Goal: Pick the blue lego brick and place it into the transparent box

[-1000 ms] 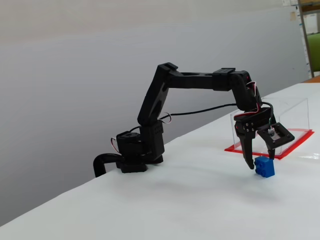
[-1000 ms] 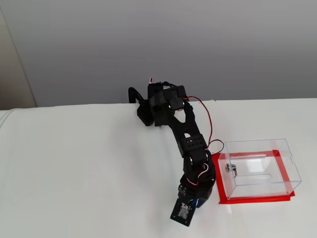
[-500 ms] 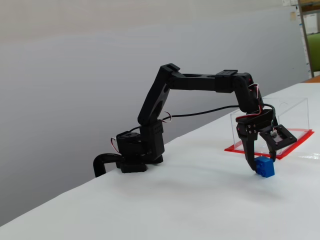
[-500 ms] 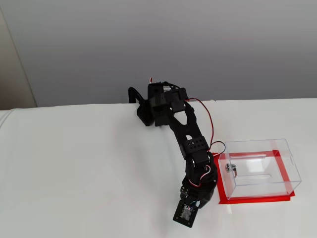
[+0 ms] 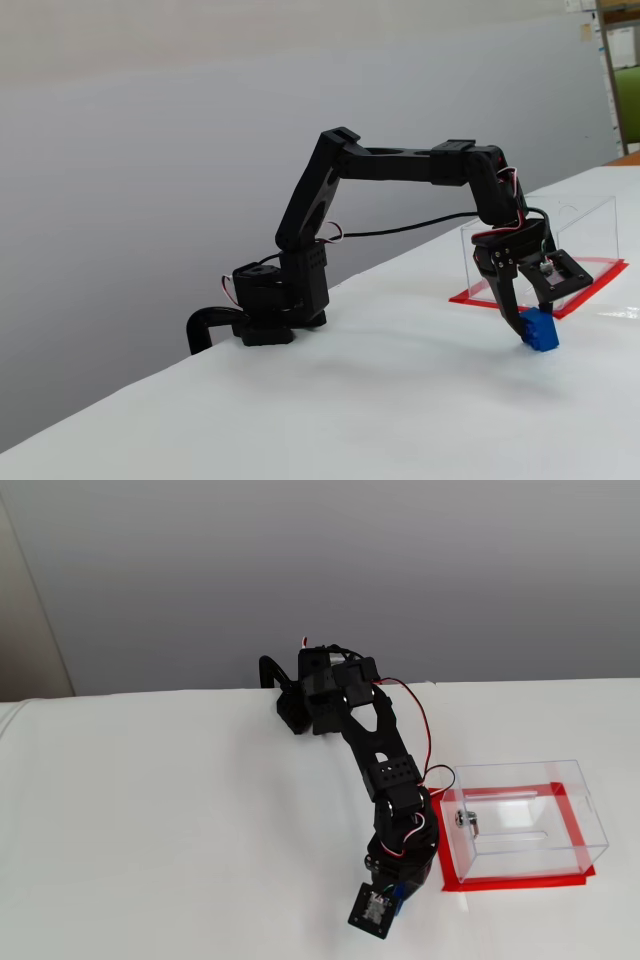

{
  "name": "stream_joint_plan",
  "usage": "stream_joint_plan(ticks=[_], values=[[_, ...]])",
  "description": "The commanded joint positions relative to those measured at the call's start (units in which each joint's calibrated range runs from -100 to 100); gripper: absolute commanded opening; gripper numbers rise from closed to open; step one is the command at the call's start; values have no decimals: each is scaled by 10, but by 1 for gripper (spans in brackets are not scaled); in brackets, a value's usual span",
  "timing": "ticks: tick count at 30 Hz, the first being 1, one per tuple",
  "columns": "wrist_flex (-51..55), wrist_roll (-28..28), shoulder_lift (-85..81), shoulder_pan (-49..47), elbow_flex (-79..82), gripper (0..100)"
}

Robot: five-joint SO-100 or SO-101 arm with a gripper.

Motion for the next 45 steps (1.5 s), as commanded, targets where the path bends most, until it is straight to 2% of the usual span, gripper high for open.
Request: stream_joint_plan(ticks=[1,14,29,45], values=[[0,-5,-10,0,-28,6],[0,1,-23,-4,-35,6],[1,22,-121,-1,-26,6],[9,77,-239,9,-15,6]])
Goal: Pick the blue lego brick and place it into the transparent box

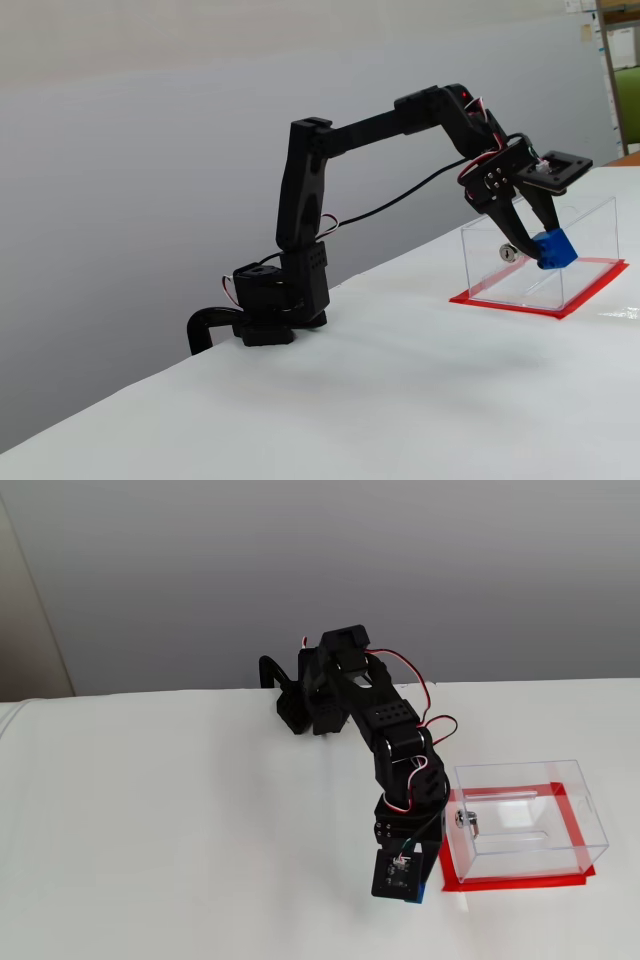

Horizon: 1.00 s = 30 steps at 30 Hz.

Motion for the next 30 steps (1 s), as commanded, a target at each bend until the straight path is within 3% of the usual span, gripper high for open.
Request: stream_joint_plan(ticks=[1,15,22,30], values=[[3,15,-75,15,-4,6],[-3,41,-222,8,83,6],[-9,62,-259,-49,93,6],[-85,81,-255,-163,93,6]])
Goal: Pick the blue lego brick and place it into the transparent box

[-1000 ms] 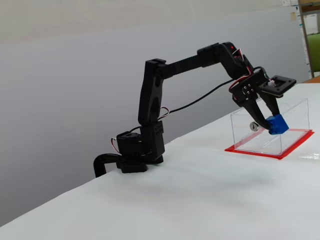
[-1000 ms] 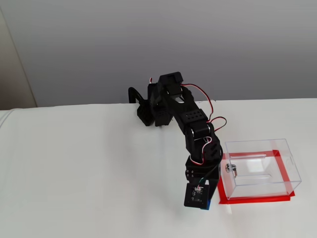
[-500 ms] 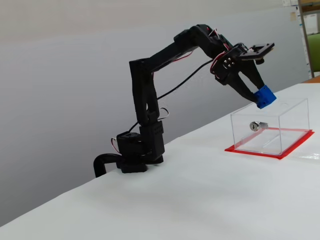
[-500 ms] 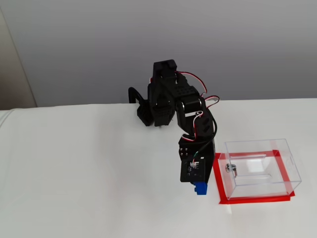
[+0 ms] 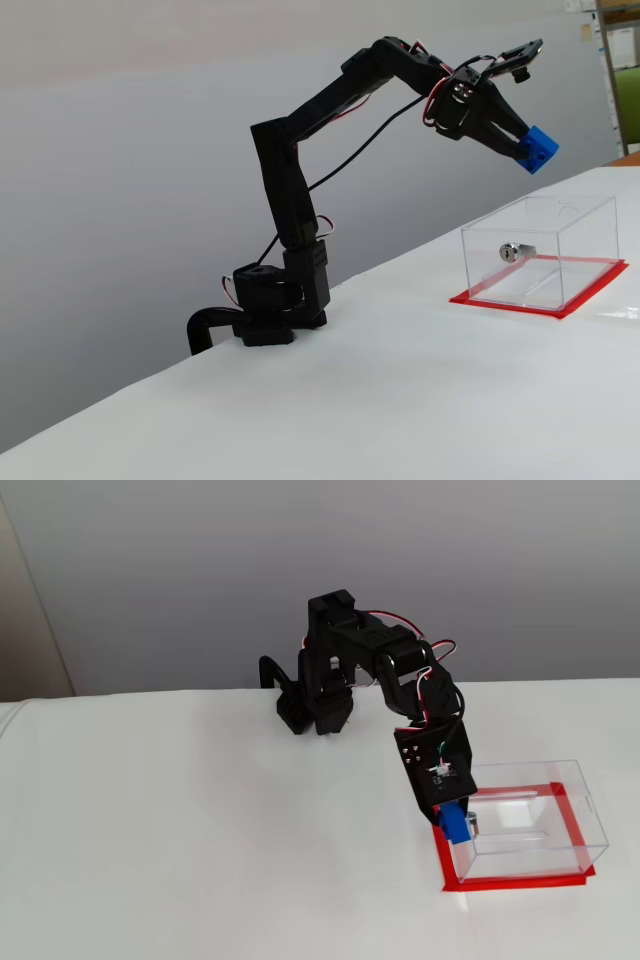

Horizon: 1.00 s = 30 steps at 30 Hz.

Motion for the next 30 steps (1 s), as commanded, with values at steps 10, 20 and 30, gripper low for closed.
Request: stream_joint_plan(ticks=[10,20,30], values=[[-112,8,-1,-160,27,6],[-124,18,41,-236,26,6],[-141,18,79,-288,26,6]])
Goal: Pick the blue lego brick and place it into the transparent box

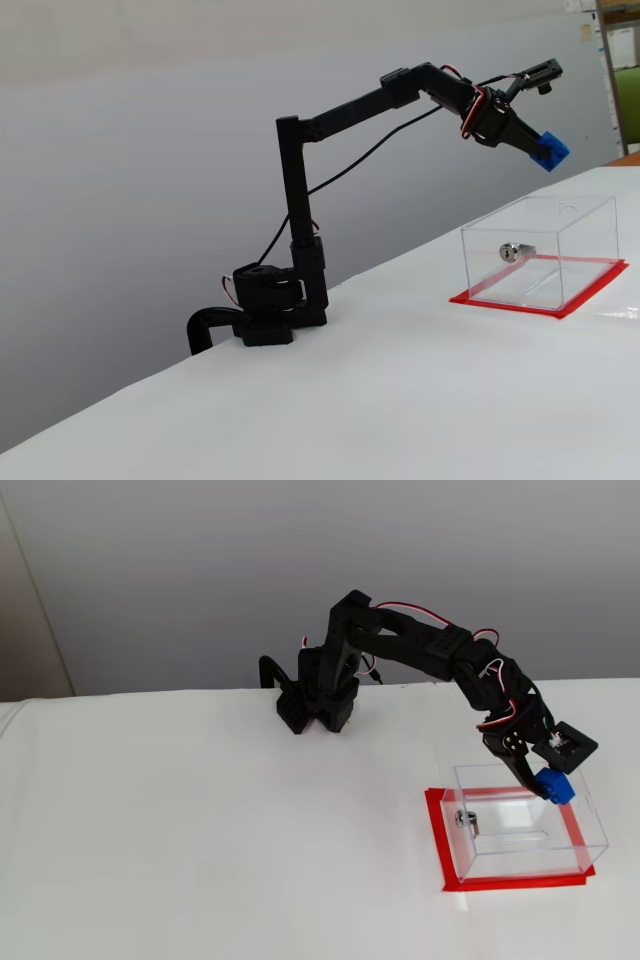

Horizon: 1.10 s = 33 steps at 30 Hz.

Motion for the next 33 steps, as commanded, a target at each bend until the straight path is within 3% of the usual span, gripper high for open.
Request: stream_joint_plan(ticks=[1,16,19,21,33], values=[[-9,2,-2,-9,-3,6],[-9,2,5,-9,-3,7],[-9,2,5,-9,-3,13],[-9,2,5,-8,-3,23],[-9,2,5,-9,-3,24]])
